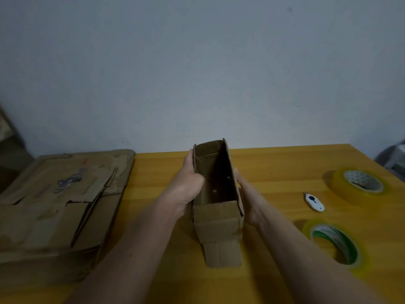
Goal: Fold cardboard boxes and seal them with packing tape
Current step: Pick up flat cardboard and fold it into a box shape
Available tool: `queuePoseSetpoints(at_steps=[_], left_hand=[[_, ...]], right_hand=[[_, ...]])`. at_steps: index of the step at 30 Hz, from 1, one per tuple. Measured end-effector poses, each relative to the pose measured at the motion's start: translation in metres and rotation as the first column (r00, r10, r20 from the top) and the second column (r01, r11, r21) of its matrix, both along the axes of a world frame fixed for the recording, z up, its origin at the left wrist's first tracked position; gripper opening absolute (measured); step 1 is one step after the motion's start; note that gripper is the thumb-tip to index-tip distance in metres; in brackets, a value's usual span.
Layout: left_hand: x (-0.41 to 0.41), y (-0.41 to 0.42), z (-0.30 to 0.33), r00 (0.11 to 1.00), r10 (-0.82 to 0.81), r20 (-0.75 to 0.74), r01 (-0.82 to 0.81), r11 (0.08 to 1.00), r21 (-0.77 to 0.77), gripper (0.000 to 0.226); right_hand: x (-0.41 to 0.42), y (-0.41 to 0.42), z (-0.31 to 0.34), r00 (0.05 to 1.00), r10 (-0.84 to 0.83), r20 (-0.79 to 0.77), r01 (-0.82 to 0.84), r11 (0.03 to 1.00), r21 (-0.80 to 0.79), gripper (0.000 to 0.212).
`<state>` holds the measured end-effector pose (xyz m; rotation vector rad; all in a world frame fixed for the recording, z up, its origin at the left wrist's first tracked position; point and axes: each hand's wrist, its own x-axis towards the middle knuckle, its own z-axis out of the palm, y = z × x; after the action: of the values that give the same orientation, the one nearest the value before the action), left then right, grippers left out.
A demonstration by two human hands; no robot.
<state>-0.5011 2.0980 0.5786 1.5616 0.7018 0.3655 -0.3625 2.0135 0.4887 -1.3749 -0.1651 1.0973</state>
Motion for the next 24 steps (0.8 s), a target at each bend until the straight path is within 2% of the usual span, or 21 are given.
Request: queuePoseSetpoints(at_steps=[3, 6, 9, 11, 13, 16, 19, 24], left_hand=[[0.001, 0.0, 0.002, 1.0, 0.013, -0.005, -0.013, 0.999, 0.034, 0.073], [0.004, -0.003, -0.001, 1.0, -0.021, -0.018, 0.021, 0.999, 0.049, 0.076], [0.006, -0.005, 0.001, 0.999, -0.043, -0.033, 0.044, 0.998, 0.043, 0.077], [0.007, -0.002, 0.001, 0.998, -0.037, -0.042, 0.039, 0.999, 0.037, 0.077], [0.008, 0.001, 0.0, 0.999, -0.022, -0.047, 0.024, 0.999, 0.035, 0.078], [0.009, 0.005, -0.002, 0.999, -0.019, -0.033, 0.02, 1.0, 0.024, 0.077], [0.01, 0.012, -0.007, 0.999, -0.036, -0.039, 0.037, 0.999, 0.022, 0.077], [0.015, 0.018, -0.016, 1.0, 0.005, -0.002, -0.005, 1.0, 0.021, 0.069]], right_hand=[[0.007, 0.005, -0.015, 0.997, -0.017, 0.08, 0.022, 0.998, -0.062, 0.08], [0.005, 0.004, -0.018, 0.987, -0.019, 0.159, 0.044, 0.987, -0.155, 0.053], [0.014, 0.003, -0.018, 0.957, 0.096, 0.272, -0.038, 0.976, -0.214, 0.032], [0.022, 0.004, -0.013, 0.921, 0.182, 0.345, -0.087, 0.958, -0.273, 0.041], [0.028, 0.009, -0.008, 0.887, 0.186, 0.423, -0.073, 0.96, -0.269, 0.049], [0.035, 0.019, -0.012, 0.879, 0.086, 0.469, -0.03, 0.992, -0.126, 0.045], [0.032, 0.025, -0.014, 0.904, 0.082, 0.419, -0.072, 0.997, -0.039, 0.072], [0.029, 0.033, -0.009, 0.828, 0.184, 0.53, -0.123, 0.981, -0.15, 0.071]])
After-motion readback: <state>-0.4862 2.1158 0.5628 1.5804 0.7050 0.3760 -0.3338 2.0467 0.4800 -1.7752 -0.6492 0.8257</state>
